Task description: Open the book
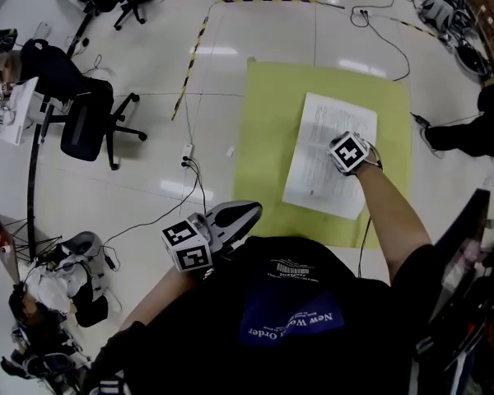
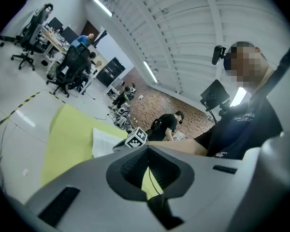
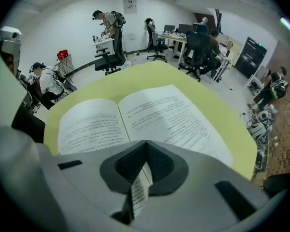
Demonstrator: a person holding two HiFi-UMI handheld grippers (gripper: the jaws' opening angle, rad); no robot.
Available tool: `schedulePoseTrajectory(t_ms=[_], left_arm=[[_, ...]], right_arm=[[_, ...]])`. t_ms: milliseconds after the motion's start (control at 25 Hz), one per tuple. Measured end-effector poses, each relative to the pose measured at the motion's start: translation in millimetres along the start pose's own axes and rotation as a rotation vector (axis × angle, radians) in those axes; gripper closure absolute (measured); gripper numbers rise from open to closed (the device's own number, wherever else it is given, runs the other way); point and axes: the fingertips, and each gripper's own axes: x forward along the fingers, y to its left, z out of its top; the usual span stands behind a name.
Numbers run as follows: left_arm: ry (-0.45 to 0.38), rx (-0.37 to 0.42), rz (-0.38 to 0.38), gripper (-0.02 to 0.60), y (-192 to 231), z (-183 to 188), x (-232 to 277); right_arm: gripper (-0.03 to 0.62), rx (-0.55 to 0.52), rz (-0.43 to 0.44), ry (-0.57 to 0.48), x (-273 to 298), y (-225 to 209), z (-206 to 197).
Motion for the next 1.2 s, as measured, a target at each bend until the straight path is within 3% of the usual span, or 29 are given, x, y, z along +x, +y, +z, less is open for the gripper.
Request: schedulePoseTrajectory(t_ms=[80, 240, 560, 840, 920, 1080, 1200], left_arm=[[-0.003, 0.002, -0.006, 0.575, -3.0, -0.5, 0.0], [-0.017, 0.017, -0.012, 0.574, -5.0, 6.4, -4.6], [-0.02, 0.036, -0.024, 0.575, -12.1, 8.6, 0.3], [-0.033, 0.044, -0.038, 0.575, -10.0, 11.9, 2.3], [-0.052, 0.064, -0.039, 0.575, -7.5, 20.5, 3.2], [-0.121, 0.13, -0.038, 0.575, -1.5, 56.0, 9.3], [-0.181, 0.2, -0.043, 0.575, -9.7, 92.1, 11.7]], right_arm=[[0.606, 0.016, 0.026, 0.006, -7.4, 2.9, -1.8], [0.606, 0.116, 0.051, -0.095, -27.7, 6.8, 2.5], [0.606, 0.065, 0.004, -0.116, -38.6, 11.8, -4.0], [0.606, 0.051, 0.009, -0.24, -72.7, 23.5, 10.7], [0.606, 0.078, 0.04, -0.371, -109.5, 28.9, 23.4], [0.606, 0.259, 0.153, -0.807, -231.7, 33.0, 47.1], [0.606, 0.339, 0.143, -1.05, -313.9, 35.5, 44.2]])
